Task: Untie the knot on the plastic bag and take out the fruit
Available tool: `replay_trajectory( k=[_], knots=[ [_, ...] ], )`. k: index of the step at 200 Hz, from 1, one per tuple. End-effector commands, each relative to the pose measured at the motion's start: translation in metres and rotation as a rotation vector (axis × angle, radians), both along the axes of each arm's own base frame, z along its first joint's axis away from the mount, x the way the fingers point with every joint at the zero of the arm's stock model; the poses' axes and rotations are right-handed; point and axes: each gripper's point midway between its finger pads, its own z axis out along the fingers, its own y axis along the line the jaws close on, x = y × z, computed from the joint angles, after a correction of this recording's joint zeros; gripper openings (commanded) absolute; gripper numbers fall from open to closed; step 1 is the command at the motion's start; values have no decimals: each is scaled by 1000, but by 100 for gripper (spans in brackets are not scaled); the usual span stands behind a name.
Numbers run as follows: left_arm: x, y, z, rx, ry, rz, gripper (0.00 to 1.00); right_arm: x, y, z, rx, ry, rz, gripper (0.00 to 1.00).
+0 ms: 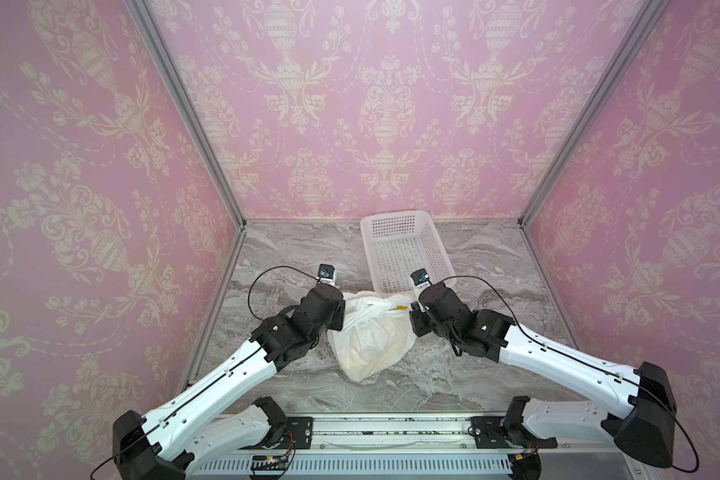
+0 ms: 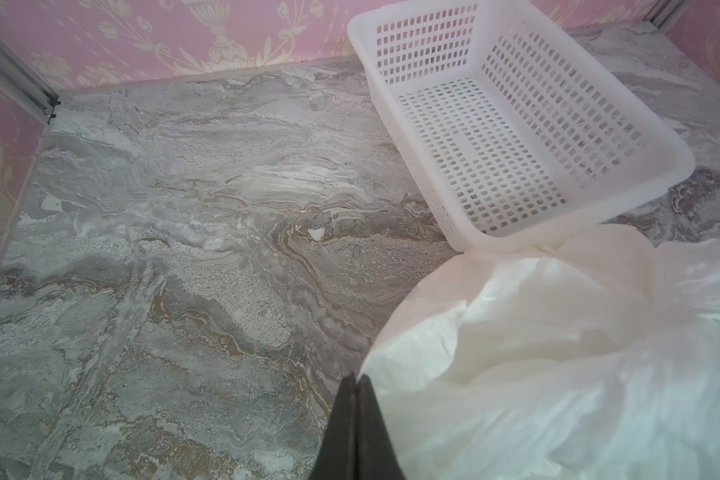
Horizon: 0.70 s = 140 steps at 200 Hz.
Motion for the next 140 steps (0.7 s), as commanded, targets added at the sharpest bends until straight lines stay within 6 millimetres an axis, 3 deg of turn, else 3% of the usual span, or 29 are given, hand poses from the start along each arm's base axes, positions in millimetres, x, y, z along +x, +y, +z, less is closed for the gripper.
replay_trajectory(
  k=[1, 71, 120, 140],
  knots=[
    [-1, 27, 0, -1, -17, 96, 0, 8, -20, -5, 16, 4, -109, 0],
    [-4, 59, 6, -56, -56, 207, 0, 22, -78, -20, 129, 3, -443, 0],
    [-10, 76, 15, -85, -106, 262, 0, 12, -85, -21, 320, -43, -494, 0],
    [-12, 74, 17, -101, -114, 247, 0, 10, -82, -19, 373, -56, -466, 0]
  ],
)
